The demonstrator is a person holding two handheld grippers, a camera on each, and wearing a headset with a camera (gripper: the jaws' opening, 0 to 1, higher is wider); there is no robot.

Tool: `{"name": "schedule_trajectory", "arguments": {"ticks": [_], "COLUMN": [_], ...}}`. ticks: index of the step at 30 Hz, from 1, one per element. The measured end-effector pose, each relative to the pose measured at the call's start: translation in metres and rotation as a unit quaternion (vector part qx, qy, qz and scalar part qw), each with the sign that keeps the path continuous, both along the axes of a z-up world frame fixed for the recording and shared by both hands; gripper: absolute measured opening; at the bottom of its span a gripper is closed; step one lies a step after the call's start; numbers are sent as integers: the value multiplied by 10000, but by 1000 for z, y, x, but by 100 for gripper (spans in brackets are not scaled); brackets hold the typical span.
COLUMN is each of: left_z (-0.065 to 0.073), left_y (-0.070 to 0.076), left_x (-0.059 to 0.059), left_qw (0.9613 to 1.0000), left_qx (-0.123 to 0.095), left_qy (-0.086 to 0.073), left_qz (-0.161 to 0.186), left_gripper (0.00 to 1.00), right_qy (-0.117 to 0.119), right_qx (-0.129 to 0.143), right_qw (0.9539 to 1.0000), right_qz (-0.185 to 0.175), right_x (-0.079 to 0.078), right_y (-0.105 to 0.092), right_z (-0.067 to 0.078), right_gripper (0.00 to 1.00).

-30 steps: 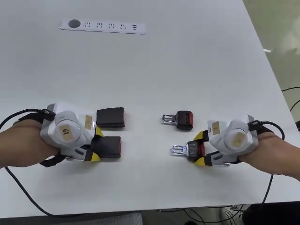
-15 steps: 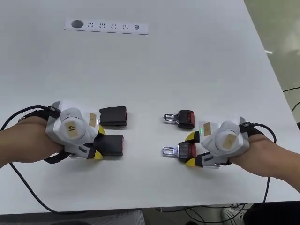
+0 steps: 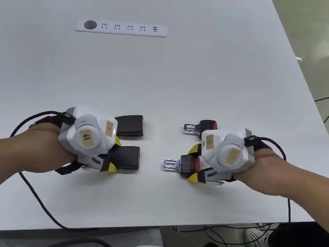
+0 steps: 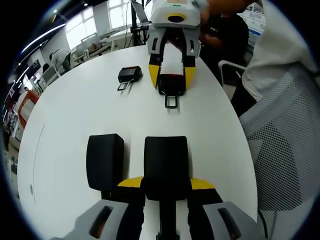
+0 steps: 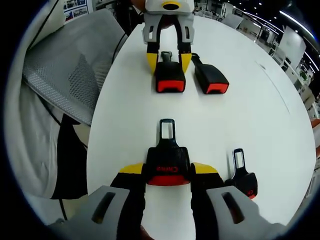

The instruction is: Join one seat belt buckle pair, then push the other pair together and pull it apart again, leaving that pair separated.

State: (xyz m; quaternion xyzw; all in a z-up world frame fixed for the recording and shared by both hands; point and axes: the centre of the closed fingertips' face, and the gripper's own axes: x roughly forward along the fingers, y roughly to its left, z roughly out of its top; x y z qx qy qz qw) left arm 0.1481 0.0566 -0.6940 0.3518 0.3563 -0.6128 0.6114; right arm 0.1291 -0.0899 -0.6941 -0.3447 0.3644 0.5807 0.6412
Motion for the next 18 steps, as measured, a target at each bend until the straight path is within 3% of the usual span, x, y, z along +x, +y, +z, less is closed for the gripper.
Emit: {"name": "schedule_trajectory", "arguments": {"ticks": [18], "left_z": [1], "left_y": [-1], "left_x": [-2], "left_qw": [10000], "left_qx": [1], "left_qy": [-5], "left_qz": [-1], "left_gripper": [33], "right_qy": [14], "right_qx": [120], "right_qw": [9999], "right_qz": [5], "right_x": [7], "right_y": [47], "right_z": [1], "right_gripper": [33]}}
